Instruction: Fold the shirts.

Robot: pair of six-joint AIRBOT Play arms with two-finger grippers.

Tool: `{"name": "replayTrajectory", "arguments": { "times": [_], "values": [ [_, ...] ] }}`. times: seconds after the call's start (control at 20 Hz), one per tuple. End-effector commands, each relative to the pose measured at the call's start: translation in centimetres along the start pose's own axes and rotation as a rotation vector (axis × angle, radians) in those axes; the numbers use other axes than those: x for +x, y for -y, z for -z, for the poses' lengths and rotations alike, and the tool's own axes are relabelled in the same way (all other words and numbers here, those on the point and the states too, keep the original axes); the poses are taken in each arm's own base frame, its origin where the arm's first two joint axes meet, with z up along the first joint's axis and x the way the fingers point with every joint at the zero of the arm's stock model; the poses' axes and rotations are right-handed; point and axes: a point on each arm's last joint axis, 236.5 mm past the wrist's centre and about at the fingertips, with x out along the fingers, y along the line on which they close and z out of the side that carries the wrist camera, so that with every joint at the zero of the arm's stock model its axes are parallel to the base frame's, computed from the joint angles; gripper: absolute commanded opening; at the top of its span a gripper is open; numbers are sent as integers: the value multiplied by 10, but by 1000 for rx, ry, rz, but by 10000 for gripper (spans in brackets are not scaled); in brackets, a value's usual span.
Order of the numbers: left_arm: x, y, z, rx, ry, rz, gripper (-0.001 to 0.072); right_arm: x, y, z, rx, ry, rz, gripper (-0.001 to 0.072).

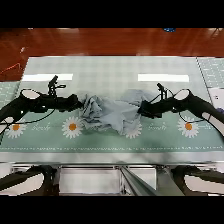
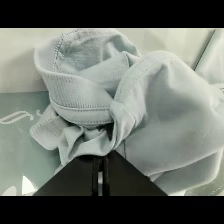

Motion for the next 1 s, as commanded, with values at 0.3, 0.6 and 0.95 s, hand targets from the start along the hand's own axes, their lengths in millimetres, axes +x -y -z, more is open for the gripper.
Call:
{"name": "replayTrajectory", "arguments": {
  "times": [0.3, 0.6, 0.95],
  "values": [
    [-74, 60, -77, 113, 181, 102, 20, -109, -73, -96, -305, 220, 5, 28],
    [-266, 217, -143, 423, 622, 238, 20, -383, -209, -116, -617, 847, 1, 27],
    [-432, 337, -65, 782, 986, 252, 20, -571, -251, 40, -802, 1342, 132, 28]
  ]
}}
